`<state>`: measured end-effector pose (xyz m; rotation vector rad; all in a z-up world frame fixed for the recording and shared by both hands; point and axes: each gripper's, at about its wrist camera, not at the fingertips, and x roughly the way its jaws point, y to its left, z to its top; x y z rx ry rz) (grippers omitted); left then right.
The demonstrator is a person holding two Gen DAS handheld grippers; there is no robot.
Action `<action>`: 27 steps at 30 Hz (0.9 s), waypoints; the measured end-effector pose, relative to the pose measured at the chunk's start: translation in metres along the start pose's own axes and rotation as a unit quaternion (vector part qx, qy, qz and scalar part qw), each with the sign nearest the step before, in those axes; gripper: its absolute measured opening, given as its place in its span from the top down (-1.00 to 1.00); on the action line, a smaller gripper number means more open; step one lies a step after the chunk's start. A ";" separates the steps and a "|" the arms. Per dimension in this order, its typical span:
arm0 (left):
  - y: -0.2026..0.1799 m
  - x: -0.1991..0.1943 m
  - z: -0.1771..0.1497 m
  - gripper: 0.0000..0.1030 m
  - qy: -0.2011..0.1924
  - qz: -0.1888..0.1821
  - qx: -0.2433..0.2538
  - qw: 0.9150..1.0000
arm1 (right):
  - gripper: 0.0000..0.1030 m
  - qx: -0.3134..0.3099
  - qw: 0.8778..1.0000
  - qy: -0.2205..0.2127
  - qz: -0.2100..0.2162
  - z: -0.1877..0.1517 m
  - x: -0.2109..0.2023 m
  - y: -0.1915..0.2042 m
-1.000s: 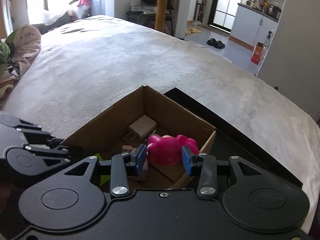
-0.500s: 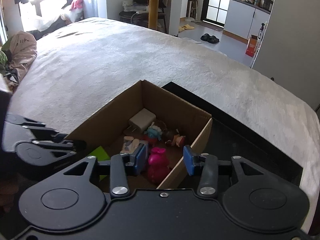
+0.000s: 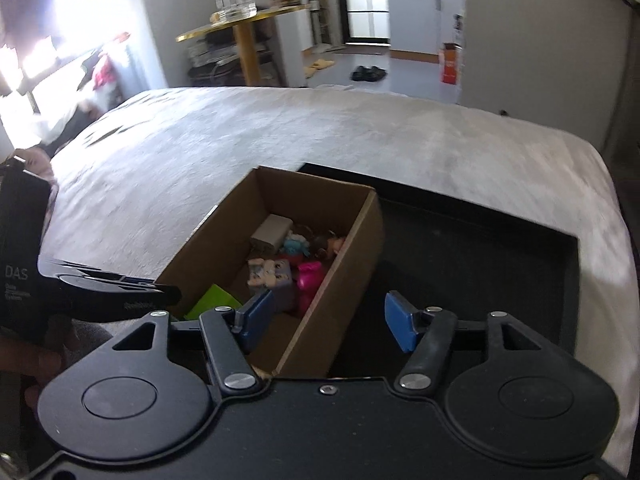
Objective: Organize rigid objects
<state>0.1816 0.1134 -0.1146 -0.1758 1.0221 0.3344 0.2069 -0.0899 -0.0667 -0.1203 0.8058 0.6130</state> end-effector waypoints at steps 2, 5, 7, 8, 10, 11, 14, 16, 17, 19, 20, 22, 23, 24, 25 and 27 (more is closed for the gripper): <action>-0.001 -0.005 -0.001 0.67 -0.002 0.001 0.004 1.000 | -0.31 0.017 1.000 -0.006 -0.006 -0.006 -0.007 -0.006; -0.003 -0.015 0.000 0.65 -0.010 0.000 0.010 1.000 | -0.36 0.040 0.999 -0.016 -0.016 -0.016 -0.018 -0.016; -0.004 -0.021 0.002 0.63 -0.014 -0.007 0.014 1.000 | -0.40 0.059 0.998 -0.017 -0.023 -0.022 -0.026 -0.023; -0.006 -0.024 0.002 0.60 -0.014 -0.010 0.018 1.000 | -0.41 0.064 0.997 -0.014 -0.030 -0.025 -0.029 -0.024; -0.009 -0.030 0.001 0.53 -0.014 -0.009 0.030 0.999 | -0.41 0.070 0.997 -0.009 -0.039 -0.031 -0.036 -0.027; -0.011 -0.035 0.000 0.50 -0.016 -0.009 0.034 0.999 | -0.41 0.074 0.996 -0.004 -0.043 -0.034 -0.039 -0.028; -0.013 -0.047 -0.002 0.37 -0.019 -0.019 0.034 0.999 | -0.42 0.080 0.996 0.002 -0.048 -0.040 -0.050 -0.032; -0.015 -0.055 -0.004 0.27 -0.019 -0.022 0.039 0.999 | -0.48 0.089 0.995 0.000 -0.049 -0.043 -0.059 -0.033; -0.016 -0.060 -0.005 0.22 -0.021 -0.023 0.042 0.999 | -0.52 0.096 0.994 -0.002 -0.050 -0.043 -0.064 -0.035; -0.018 -0.070 -0.007 0.15 -0.027 -0.028 0.043 0.998 | -0.64 0.113 0.992 -0.009 -0.055 -0.044 -0.074 -0.038; -0.019 -0.074 -0.008 0.07 -0.030 -0.030 0.043 0.998 | -0.65 0.120 0.991 -0.013 -0.057 -0.045 -0.079 -0.039; -0.020 -0.083 -0.009 -0.03 -0.035 -0.028 0.045 0.998 | -0.73 0.130 0.989 -0.020 -0.060 -0.045 -0.087 -0.041; -0.021 -0.089 -0.010 -0.11 -0.038 -0.028 0.045 0.998 | -0.76 0.137 0.988 -0.023 -0.063 -0.045 -0.091 -0.042; -0.021 -0.094 -0.011 -0.15 -0.041 -0.030 0.043 0.998 | -0.77 0.144 0.987 -0.024 -0.064 -0.045 -0.095 -0.042; -0.021 -0.099 -0.012 -0.23 -0.045 -0.031 0.043 0.998 | -0.77 0.148 0.987 -0.026 -0.063 -0.045 -0.098 -0.043; -0.022 -0.109 -0.014 -0.36 -0.050 -0.031 0.043 0.997 | -0.84 0.151 0.986 -0.033 -0.067 -0.046 -0.108 -0.041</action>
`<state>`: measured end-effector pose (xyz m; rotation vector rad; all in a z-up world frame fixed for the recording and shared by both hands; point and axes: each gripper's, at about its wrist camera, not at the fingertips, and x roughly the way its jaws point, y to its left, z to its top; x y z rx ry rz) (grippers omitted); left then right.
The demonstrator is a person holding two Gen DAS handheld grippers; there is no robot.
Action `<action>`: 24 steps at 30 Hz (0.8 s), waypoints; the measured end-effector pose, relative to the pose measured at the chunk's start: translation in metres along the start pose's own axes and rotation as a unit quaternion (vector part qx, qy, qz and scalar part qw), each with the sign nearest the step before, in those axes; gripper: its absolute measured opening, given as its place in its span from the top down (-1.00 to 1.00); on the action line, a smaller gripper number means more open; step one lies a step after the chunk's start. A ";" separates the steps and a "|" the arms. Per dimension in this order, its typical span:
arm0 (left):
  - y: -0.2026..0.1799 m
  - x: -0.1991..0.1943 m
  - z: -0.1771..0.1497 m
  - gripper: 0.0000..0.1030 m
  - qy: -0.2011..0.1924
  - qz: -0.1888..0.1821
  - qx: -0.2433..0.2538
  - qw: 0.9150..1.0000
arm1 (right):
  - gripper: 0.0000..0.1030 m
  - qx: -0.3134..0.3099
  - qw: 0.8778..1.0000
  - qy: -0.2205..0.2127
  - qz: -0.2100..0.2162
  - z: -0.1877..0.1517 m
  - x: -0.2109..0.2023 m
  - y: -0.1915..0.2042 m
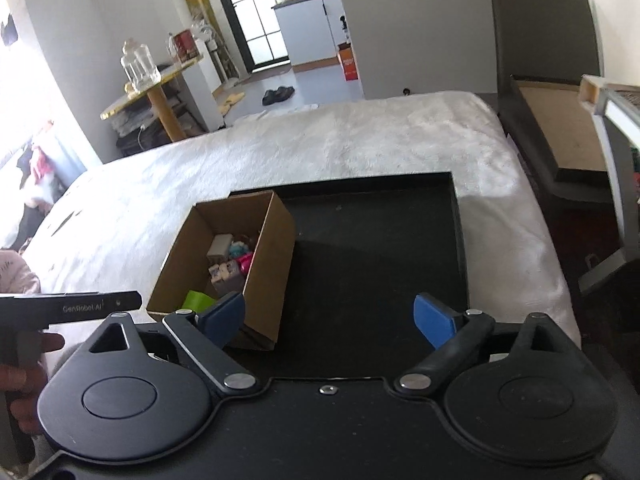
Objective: Organize rigid objects
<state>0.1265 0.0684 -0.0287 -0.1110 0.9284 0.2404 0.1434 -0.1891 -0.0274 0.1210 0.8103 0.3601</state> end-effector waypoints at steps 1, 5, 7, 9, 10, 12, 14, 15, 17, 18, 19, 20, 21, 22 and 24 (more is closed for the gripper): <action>-0.001 -0.006 0.000 -0.41 -0.003 -0.005 0.000 1.000 | -0.93 0.000 1.000 -0.003 -0.004 0.001 -0.004 0.001; -0.004 -0.025 0.001 -0.54 -0.012 -0.014 0.008 1.000 | -1.00 0.001 1.000 -0.021 -0.008 0.001 -0.021 0.004; -0.004 -0.034 0.001 -0.61 -0.021 -0.013 0.011 1.000 | -1.00 0.005 1.000 -0.027 -0.008 0.002 -0.028 0.006; -0.003 -0.041 0.000 -0.66 -0.024 -0.018 0.007 1.000 | -1.00 0.007 0.999 -0.036 -0.011 0.002 -0.034 0.008; -0.002 -0.046 0.000 -0.67 -0.024 -0.021 0.004 0.999 | -1.00 0.009 0.999 -0.040 -0.014 0.002 -0.038 0.009; -0.002 -0.054 -0.001 -0.70 -0.029 -0.022 0.007 0.999 | -1.00 0.015 0.998 -0.047 -0.024 0.001 -0.045 0.009; -0.003 -0.063 -0.001 -0.73 -0.035 -0.020 0.014 0.999 | -1.00 0.013 0.998 -0.055 -0.036 0.001 -0.051 0.010; -0.003 -0.067 -0.001 -0.74 -0.038 -0.023 0.016 0.999 | -1.00 0.012 0.998 -0.057 -0.039 0.001 -0.053 0.010; -0.003 -0.074 0.001 -0.76 -0.044 -0.030 0.017 0.998 | -1.00 0.013 0.997 -0.063 -0.040 0.002 -0.058 0.010; -0.003 -0.077 0.002 -0.76 -0.046 -0.030 0.018 0.998 | -1.00 0.014 0.997 -0.064 -0.040 0.002 -0.060 0.011; -0.004 -0.081 0.003 -0.77 -0.050 -0.031 0.020 0.998 | -1.00 0.016 0.997 -0.066 -0.039 0.004 -0.062 0.011; -0.004 -0.084 0.004 -0.78 -0.052 -0.031 0.022 0.998 | -1.00 0.017 0.997 -0.068 -0.038 0.004 -0.064 0.011; -0.005 -0.087 0.005 -0.78 -0.054 -0.032 0.022 0.998 | -1.00 0.018 0.997 -0.067 -0.036 0.005 -0.065 0.011; -0.005 -0.089 0.006 -0.78 -0.056 -0.033 0.022 0.998 | -1.00 0.018 0.997 -0.066 -0.034 0.007 -0.067 0.012; -0.004 -0.096 0.007 -0.79 -0.064 -0.035 0.021 0.997 | -1.00 0.020 0.997 -0.068 -0.031 0.009 -0.073 0.014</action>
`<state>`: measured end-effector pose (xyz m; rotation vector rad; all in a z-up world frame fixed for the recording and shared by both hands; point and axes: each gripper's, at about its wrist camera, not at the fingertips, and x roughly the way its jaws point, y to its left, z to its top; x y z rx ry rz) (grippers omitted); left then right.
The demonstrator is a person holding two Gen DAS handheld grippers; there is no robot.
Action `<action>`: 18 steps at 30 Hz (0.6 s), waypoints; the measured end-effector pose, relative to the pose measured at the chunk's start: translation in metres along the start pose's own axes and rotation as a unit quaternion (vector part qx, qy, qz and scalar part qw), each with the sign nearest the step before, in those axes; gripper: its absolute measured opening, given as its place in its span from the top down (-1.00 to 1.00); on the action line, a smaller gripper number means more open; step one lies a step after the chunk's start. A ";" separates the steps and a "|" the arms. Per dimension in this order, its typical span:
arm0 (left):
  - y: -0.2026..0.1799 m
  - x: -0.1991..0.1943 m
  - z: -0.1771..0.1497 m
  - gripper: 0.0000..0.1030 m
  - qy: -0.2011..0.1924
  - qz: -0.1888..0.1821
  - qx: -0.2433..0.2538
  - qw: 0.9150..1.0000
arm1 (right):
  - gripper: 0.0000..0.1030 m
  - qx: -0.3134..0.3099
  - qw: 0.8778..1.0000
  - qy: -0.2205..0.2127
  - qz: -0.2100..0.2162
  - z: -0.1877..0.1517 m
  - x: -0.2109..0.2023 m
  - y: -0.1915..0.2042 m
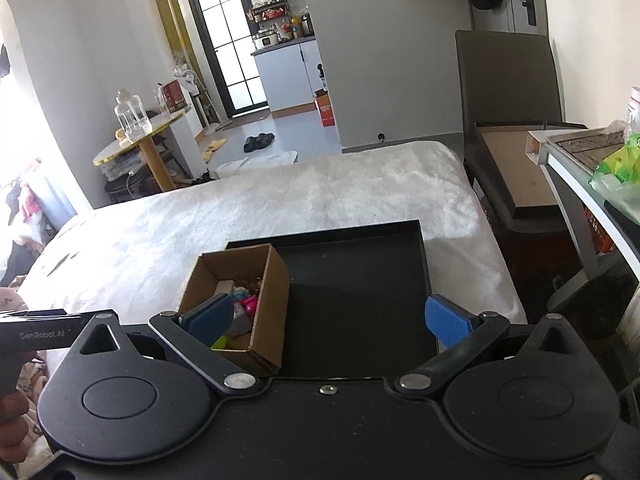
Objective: Organize rigid objects
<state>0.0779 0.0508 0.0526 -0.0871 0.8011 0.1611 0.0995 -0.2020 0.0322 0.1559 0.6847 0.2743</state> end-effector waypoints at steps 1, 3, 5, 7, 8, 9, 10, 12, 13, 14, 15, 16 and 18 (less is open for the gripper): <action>0.000 -0.003 0.001 -0.79 -0.003 -0.002 0.000 1.000 | -1.00 0.001 1.000 -0.003 0.000 0.001 -0.003 0.000; 0.001 -0.010 0.003 -0.80 -0.009 -0.006 -0.001 1.000 | -1.00 0.004 1.000 -0.006 0.000 0.003 -0.010 0.002; 0.000 -0.018 0.003 -0.81 -0.014 -0.005 0.002 1.000 | -1.00 0.007 1.000 -0.011 -0.001 0.003 -0.017 0.003; -0.001 -0.024 0.003 -0.81 -0.020 -0.004 0.008 1.000 | -1.00 0.008 1.000 -0.016 0.000 0.003 -0.022 0.005; -0.001 -0.028 0.002 -0.82 -0.022 -0.007 0.009 1.000 | -1.00 0.010 1.000 -0.016 0.001 0.003 -0.024 0.005; 0.000 -0.031 0.001 -0.82 -0.023 -0.008 0.008 1.000 | -1.00 0.011 1.000 -0.014 0.000 0.002 -0.026 0.005; 0.001 -0.032 0.001 -0.83 -0.025 -0.007 0.008 1.000 | -1.00 0.012 1.000 -0.013 -0.001 0.002 -0.026 0.005; 0.002 -0.036 -0.001 -0.84 -0.030 -0.006 0.009 0.999 | -1.00 0.015 1.000 -0.014 -0.004 0.000 -0.029 0.006; 0.002 -0.036 -0.002 -0.84 -0.029 -0.007 0.010 1.000 | -1.00 0.016 1.000 -0.016 -0.006 -0.001 -0.030 0.006; 0.003 -0.037 -0.002 -0.85 -0.026 -0.009 0.009 1.000 | -1.00 0.017 1.000 -0.017 -0.009 -0.002 -0.030 0.006; 0.004 -0.038 -0.002 -0.85 -0.026 -0.009 0.007 1.000 | -1.00 0.018 1.000 -0.015 -0.010 -0.003 -0.030 0.006; 0.004 -0.039 -0.002 -0.85 -0.028 -0.010 0.005 1.000 | -1.00 0.019 1.000 -0.014 -0.011 -0.003 -0.030 0.006; 0.004 -0.042 -0.004 -0.87 -0.030 -0.010 0.004 0.999 | -1.00 0.022 1.000 -0.021 -0.007 -0.003 -0.034 0.007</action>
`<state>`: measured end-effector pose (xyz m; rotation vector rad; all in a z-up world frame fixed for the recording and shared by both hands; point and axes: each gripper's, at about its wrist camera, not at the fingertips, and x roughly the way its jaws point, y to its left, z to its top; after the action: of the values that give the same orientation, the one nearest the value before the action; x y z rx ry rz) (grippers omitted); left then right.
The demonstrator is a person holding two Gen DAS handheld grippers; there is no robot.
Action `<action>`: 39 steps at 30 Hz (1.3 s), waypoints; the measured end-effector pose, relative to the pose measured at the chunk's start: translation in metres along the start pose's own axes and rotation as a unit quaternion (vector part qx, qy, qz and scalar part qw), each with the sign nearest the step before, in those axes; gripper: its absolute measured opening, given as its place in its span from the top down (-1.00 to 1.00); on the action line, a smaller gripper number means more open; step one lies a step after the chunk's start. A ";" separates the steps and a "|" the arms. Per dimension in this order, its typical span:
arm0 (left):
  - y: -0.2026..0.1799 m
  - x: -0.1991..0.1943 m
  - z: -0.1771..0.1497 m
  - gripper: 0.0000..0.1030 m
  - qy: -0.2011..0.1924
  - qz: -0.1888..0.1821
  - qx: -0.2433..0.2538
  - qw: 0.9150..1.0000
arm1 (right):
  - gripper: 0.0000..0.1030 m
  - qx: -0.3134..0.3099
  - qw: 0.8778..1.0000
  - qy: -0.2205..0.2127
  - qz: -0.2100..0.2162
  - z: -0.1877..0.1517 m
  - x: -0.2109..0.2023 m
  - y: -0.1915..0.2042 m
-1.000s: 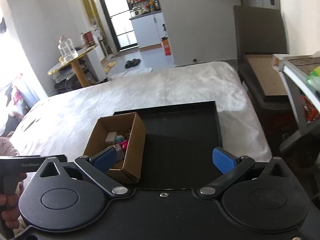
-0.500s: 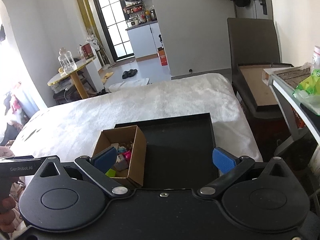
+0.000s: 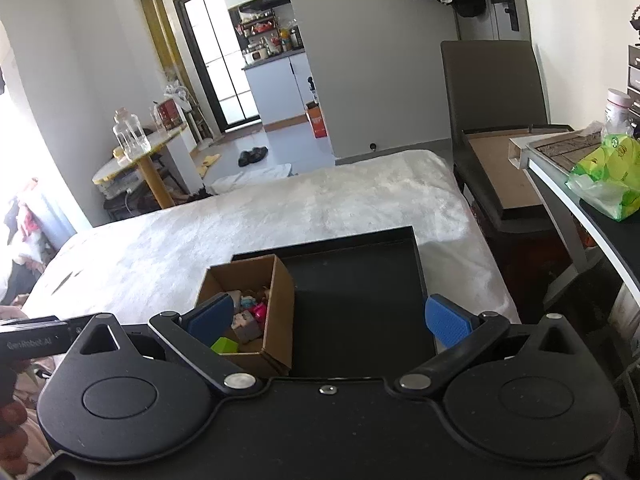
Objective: Organize rigid objects
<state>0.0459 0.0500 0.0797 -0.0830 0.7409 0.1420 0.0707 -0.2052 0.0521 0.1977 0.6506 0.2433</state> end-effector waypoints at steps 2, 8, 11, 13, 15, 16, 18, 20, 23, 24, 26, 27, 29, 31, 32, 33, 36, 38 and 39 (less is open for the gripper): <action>0.000 -0.003 -0.002 -0.87 -0.001 -0.002 -0.001 1.000 | -1.00 -0.004 1.000 -0.011 -0.001 0.000 -0.005 0.002; 0.003 -0.016 -0.006 -0.88 -0.012 -0.002 -0.006 1.000 | -1.00 -0.007 1.000 -0.010 -0.006 0.000 -0.012 0.004; 0.006 -0.020 -0.009 -0.88 -0.011 -0.003 -0.010 1.000 | -1.00 -0.005 1.000 -0.005 -0.018 -0.002 -0.012 0.002; 0.008 -0.023 -0.010 -0.88 -0.012 -0.002 -0.010 1.000 | -1.00 -0.006 1.000 0.000 -0.020 -0.005 -0.013 0.001; 0.010 -0.026 -0.012 -0.88 -0.013 0.001 -0.008 1.000 | -1.00 -0.008 1.000 0.009 -0.013 -0.006 -0.015 0.000; 0.010 -0.027 -0.013 -0.88 -0.013 0.001 -0.008 1.000 | -1.00 -0.008 1.000 0.013 -0.012 -0.006 -0.015 -0.001; 0.011 -0.028 -0.013 -0.88 -0.011 0.001 -0.008 1.000 | -1.00 -0.011 1.000 0.020 -0.017 -0.007 -0.015 -0.001; 0.011 -0.028 -0.015 -0.89 -0.010 0.001 -0.008 1.000 | -1.00 -0.010 0.999 0.027 -0.021 -0.007 -0.015 -0.001; 0.012 -0.029 -0.017 -0.89 -0.011 0.002 -0.009 1.000 | -1.00 -0.009 0.999 0.027 -0.018 -0.008 -0.017 -0.001; 0.011 -0.029 -0.018 -0.89 -0.010 0.002 -0.007 1.000 | -1.00 -0.009 0.999 0.029 -0.014 -0.008 -0.017 -0.002; 0.010 -0.029 -0.019 -0.89 -0.008 0.001 -0.003 1.000 | -1.00 -0.009 0.999 0.033 -0.007 -0.009 -0.016 -0.002; 0.010 -0.028 -0.019 -0.89 -0.008 0.001 -0.002 1.000 | -1.00 -0.011 0.999 0.035 -0.006 -0.009 -0.016 -0.002; 0.010 -0.028 -0.020 -0.89 -0.006 0.001 -0.001 1.000 | -1.00 -0.017 0.999 0.036 -0.006 -0.011 -0.017 0.000; 0.009 -0.028 -0.020 -0.89 -0.005 0.000 -0.002 1.000 | -1.00 -0.019 0.999 0.040 -0.003 -0.013 -0.017 0.002; 0.009 -0.027 -0.020 -0.89 -0.004 0.000 -0.001 1.000 | -1.00 -0.019 0.999 0.041 -0.001 -0.014 -0.017 0.002; 0.009 -0.027 -0.021 -0.89 -0.004 -0.001 0.000 1.000 | -1.00 -0.019 0.999 0.042 0.001 -0.014 -0.016 0.002; 0.007 -0.024 -0.022 -0.89 -0.001 -0.003 0.003 1.000 | -1.00 -0.017 0.999 0.046 0.004 -0.016 -0.016 0.002; 0.008 -0.023 -0.022 -0.89 0.002 -0.005 0.002 1.000 | -1.00 -0.017 0.999 0.047 0.007 -0.016 -0.016 0.002; 0.007 -0.022 -0.023 -0.89 0.003 -0.006 0.002 1.000 | -1.00 -0.018 0.999 0.047 0.008 -0.016 -0.016 0.003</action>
<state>0.0134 0.0518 0.0776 -0.0840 0.7472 0.1290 0.0482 -0.2055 0.0492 0.1581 0.7384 0.2800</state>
